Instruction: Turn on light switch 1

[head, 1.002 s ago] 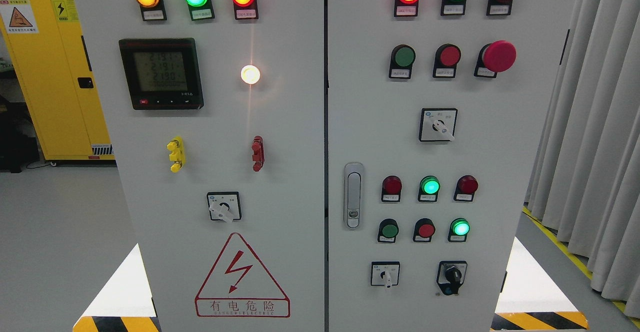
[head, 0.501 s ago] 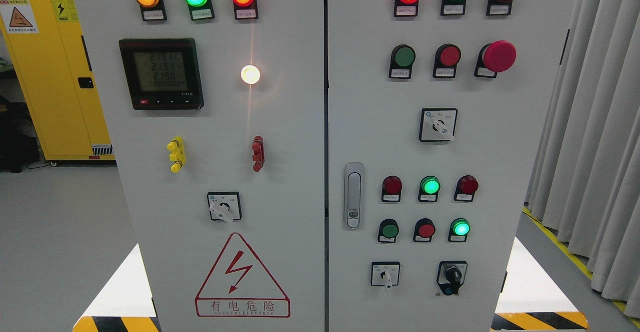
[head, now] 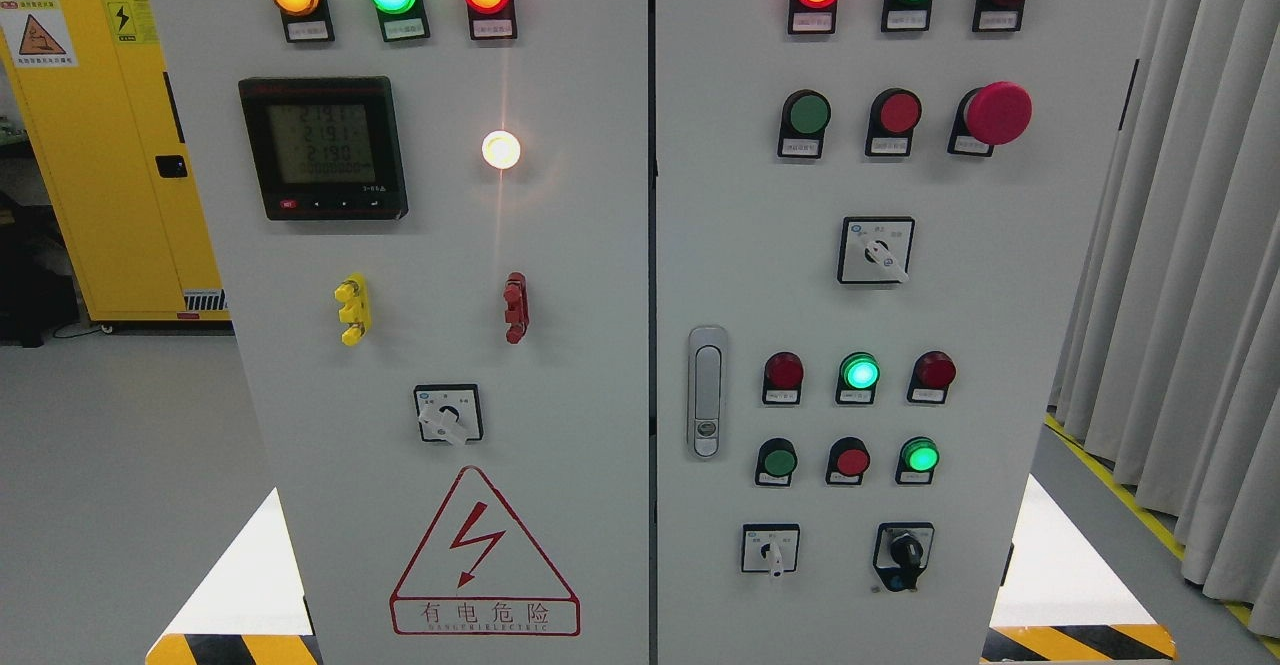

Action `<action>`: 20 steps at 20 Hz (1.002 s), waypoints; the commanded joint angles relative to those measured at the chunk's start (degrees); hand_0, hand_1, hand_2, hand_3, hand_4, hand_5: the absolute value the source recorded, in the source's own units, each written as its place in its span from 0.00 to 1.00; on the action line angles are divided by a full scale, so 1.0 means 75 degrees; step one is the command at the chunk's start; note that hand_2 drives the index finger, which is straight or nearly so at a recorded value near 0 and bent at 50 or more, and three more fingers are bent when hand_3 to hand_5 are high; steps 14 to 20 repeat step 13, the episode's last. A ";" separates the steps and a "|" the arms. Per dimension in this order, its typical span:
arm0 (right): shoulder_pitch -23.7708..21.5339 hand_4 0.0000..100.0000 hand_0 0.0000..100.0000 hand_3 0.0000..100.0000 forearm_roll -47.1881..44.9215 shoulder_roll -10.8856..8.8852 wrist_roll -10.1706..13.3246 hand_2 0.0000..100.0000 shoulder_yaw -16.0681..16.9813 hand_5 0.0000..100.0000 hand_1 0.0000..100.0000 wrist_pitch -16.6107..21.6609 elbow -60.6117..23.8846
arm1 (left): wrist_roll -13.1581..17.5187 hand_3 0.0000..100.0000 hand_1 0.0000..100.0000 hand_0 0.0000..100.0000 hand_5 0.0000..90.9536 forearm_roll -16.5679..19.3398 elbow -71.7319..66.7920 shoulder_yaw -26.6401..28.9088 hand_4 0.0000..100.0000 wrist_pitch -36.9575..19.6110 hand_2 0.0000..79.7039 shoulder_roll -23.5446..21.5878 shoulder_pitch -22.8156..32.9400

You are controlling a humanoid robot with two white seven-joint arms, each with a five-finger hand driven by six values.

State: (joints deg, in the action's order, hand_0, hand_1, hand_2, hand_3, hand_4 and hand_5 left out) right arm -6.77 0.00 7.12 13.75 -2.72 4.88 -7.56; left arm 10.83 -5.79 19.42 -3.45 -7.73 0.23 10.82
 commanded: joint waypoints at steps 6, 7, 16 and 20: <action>0.0000 0.00 0.00 0.00 -0.0223 0.0000 -0.0005 0.04 0.0000 0.00 0.50 -0.0006 0.0000 | -0.0272 0.00 0.14 0.03 0.00 0.0022 -0.1593 -0.0231 0.00 0.0058 0.00 0.0263 -0.0282; 0.0000 0.00 0.00 0.00 -0.0223 0.0000 -0.0005 0.04 0.0000 0.00 0.50 -0.0006 0.0000 | -0.0260 0.00 0.14 0.03 0.00 -0.0001 -0.1605 -0.0231 0.00 0.0058 0.00 0.0263 -0.0283; 0.0000 0.00 0.00 0.00 -0.0223 0.0000 0.0007 0.04 0.0000 0.00 0.50 -0.0006 0.0000 | -0.0248 0.00 0.14 0.03 0.00 -0.0001 -0.1605 -0.0231 0.00 0.0058 0.00 0.0274 -0.0283; 0.0000 0.00 0.00 0.00 -0.0223 0.0000 0.0007 0.04 0.0000 0.00 0.50 -0.0006 0.0000 | -0.0248 0.00 0.14 0.03 0.00 -0.0001 -0.1605 -0.0231 0.00 0.0058 0.00 0.0274 -0.0283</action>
